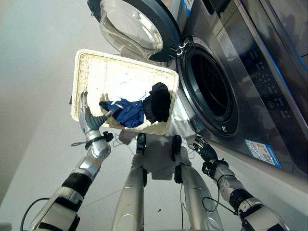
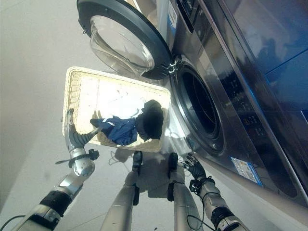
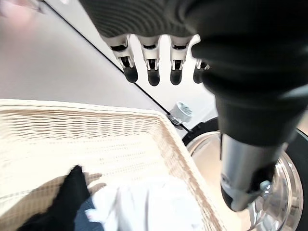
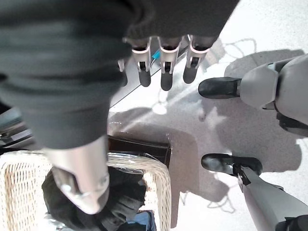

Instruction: Put the clothes into the washing machine.

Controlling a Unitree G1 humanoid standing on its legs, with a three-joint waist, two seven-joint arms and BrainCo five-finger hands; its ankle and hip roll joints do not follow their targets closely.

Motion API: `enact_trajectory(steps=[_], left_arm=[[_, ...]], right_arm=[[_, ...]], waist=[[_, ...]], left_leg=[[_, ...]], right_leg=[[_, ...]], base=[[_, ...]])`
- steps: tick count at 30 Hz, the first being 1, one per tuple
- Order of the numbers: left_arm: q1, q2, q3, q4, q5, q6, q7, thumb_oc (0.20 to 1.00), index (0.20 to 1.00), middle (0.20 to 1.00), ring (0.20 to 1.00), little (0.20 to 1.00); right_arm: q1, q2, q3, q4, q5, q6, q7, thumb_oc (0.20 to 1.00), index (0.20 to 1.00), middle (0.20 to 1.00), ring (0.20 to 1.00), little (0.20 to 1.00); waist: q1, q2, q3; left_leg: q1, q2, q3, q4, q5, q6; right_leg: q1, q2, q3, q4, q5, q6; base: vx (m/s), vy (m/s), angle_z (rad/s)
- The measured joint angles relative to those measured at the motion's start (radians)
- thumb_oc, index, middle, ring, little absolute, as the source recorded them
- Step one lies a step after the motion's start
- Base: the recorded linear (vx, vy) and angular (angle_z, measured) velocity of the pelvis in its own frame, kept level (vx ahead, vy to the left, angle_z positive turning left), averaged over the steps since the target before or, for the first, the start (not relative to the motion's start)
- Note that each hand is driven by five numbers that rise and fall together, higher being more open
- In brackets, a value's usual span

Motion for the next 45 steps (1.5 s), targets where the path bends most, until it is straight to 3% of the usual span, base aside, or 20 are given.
enact_trajectory(steps=[3, 6, 12, 19, 23, 26, 30, 35, 39, 40, 41, 42, 45], left_arm=[[-0.063, 0.004, -0.048, 0.035, -0.002, 0.077, -0.080, 1.000, 1.000, 1.000, 1.000, 1.000], [-0.100, -0.009, -0.101, 0.117, -0.014, 0.155, -0.168, 1.000, 1.000, 1.000, 1.000, 1.000], [-0.158, -0.054, -0.122, 0.397, -0.202, 0.287, -0.390, 1.000, 1.000, 1.000, 1.000, 1.000], [-0.240, -0.048, -0.115, 0.583, -0.288, 0.349, -0.491, 1.000, 1.000, 1.000, 1.000, 1.000], [-0.335, -0.052, -0.095, 0.742, -0.345, 0.387, -0.528, 1.000, 1.000, 1.000, 1.000, 1.000], [-0.366, -0.046, -0.095, 0.742, -0.359, 0.376, -0.541, 1.000, 1.000, 1.000, 1.000, 1.000], [-0.365, -0.045, -0.096, 0.729, -0.380, 0.307, -0.533, 1.000, 1.000, 1.000, 1.000, 1.000], [-0.360, -0.047, -0.074, 0.614, -0.555, 0.175, -0.515, 1.000, 1.000, 1.000, 1.000, 1.000], [-0.354, -0.061, -0.073, 0.587, -0.613, 0.140, -0.487, 1.000, 1.000, 1.000, 1.000, 1.000], [-0.353, -0.061, -0.073, 0.582, -0.623, 0.135, -0.486, 0.893, 0.893, 0.893, 0.893, 0.893], [-0.352, -0.061, -0.074, 0.579, -0.633, 0.122, -0.486, 0.285, 0.285, 0.285, 0.285, 0.285], [-0.347, -0.061, -0.074, 0.565, -0.640, 0.116, -0.484, 0.200, 0.200, 0.200, 0.200, 0.200], [-0.343, -0.054, -0.076, 0.535, -0.641, 0.110, -0.476, 0.200, 0.200, 0.200, 0.200, 0.200]], right_arm=[[-0.007, 0.002, 0.003, -0.011, 0.000, 0.000, 0.000, 1.000, 1.000, 1.000, 1.000, 1.000], [-0.015, 0.004, 0.004, -0.012, -0.001, 0.002, -0.001, 1.000, 1.000, 1.000, 1.000, 1.000], [-0.041, -0.009, 0.008, -0.018, -0.002, 0.014, -0.001, 1.000, 1.000, 1.000, 1.000, 1.000], [-0.055, -0.036, 0.046, -0.018, -0.002, 0.030, 0.000, 1.000, 1.000, 1.000, 1.000, 1.000], [-0.077, -0.050, 0.079, -0.019, -0.001, 0.039, 0.000, 1.000, 1.000, 1.000, 1.000, 1.000], [-0.092, -0.057, 0.093, -0.026, 0.018, 0.050, 0.000, 1.000, 1.000, 1.000, 1.000, 1.000], [-0.097, -0.061, 0.096, -0.067, 0.036, 0.058, -0.001, 1.000, 1.000, 1.000, 1.000, 1.000], [-0.092, -0.053, 0.113, -0.079, 0.039, 0.059, -0.013, 1.000, 1.000, 1.000, 1.000, 1.000], [-0.088, -0.038, 0.124, -0.095, 0.051, 0.059, -0.026, 1.000, 1.000, 1.000, 1.000, 1.000], [-0.089, -0.034, 0.124, -0.099, 0.057, 0.059, -0.028, 1.000, 1.000, 1.000, 1.000, 1.000], [-0.089, -0.028, 0.123, -0.108, 0.061, 0.060, -0.034, 1.000, 1.000, 1.000, 1.000, 1.000], [-0.089, -0.021, 0.124, -0.119, 0.063, 0.060, -0.043, 1.000, 1.000, 1.000, 1.000, 1.000], [-0.088, -0.017, 0.126, -0.139, 0.078, 0.061, -0.045, 1.000, 1.000, 1.000, 1.000, 1.000]], waist=[[0.001, 0.000, 0.000], [-0.034, -0.001, 0.000], [-0.073, -0.001, 0.000], [-0.115, -0.001, 0.000], [-0.160, -0.003, 0.000], [-0.170, -0.006, 0.001], [-0.181, -0.006, 0.001], [-0.176, -0.029, 0.002], [-0.171, -0.042, 0.001], [-0.171, -0.042, 0.001], [-0.170, -0.043, 0.000], [-0.170, -0.044, 0.001], [-0.168, -0.046, 0.000]], left_leg=[[-0.014, -0.001, -0.001, 0.005, 0.000, 0.000], [-0.016, -0.002, 0.007, 0.006, 0.004, 0.004], [-0.017, 0.000, 0.036, -0.001, 0.003, 0.004], [-0.042, 0.012, 0.060, 0.006, 0.000, 0.000], [-0.078, 0.015, 0.079, 0.024, -0.007, 0.000], [-0.110, 0.020, 0.097, 0.047, -0.017, -0.002], [-0.136, 0.021, 0.100, 0.057, -0.021, -0.002], [-0.185, 0.021, 0.100, 0.058, -0.020, -0.002], [-0.193, 0.019, 0.096, 0.056, -0.018, 0.000], [-0.195, 0.019, 0.093, 0.057, -0.018, 0.000], [-0.199, 0.019, 0.091, 0.057, -0.017, 0.001], [-0.203, 0.018, 0.089, 0.057, -0.016, 0.003], [-0.205, 0.012, 0.087, 0.054, -0.013, 0.008]], right_leg=[[-0.012, -0.001, -0.001, 0.001, 0.000, 0.000], [-0.015, -0.002, 0.009, -0.001, 0.000, 0.000], [-0.032, 0.004, 0.034, -0.001, 0.004, 0.001], [-0.066, 0.016, 0.055, 0.001, 0.014, -0.004], [-0.104, 0.022, 0.075, 0.002, 0.024, -0.004], [-0.138, 0.028, 0.090, 0.014, 0.030, -0.008], [-0.167, 0.031, 0.097, 0.023, 0.031, -0.008], [-0.211, 0.034, 0.099, 0.017, 0.040, -0.007], [-0.211, 0.033, 0.094, 0.007, 0.043, -0.007], [-0.211, 0.032, 0.092, 0.004, 0.044, -0.006], [-0.211, 0.033, 0.091, -0.002, 0.046, -0.004], [-0.211, 0.032, 0.090, -0.006, 0.049, -0.002], [-0.211, 0.027, 0.090, -0.012, 0.053, 0.003]], base=[[0.00, 0.000, 0.00], [0.02, 0.088, -0.04], [0.02, 0.078, -0.12], [0.02, 0.055, -0.11], [0.02, 0.024, -0.12], [0.03, 0.026, -0.16], [0.00, -0.007, -0.05], [-0.01, -0.078, 0.01], [0.00, -0.112, 0.03], [-0.01, -0.071, 0.07], [-0.01, -0.087, 0.07], [-0.03, -0.061, 0.06], [-0.02, -0.027, 0.04]])
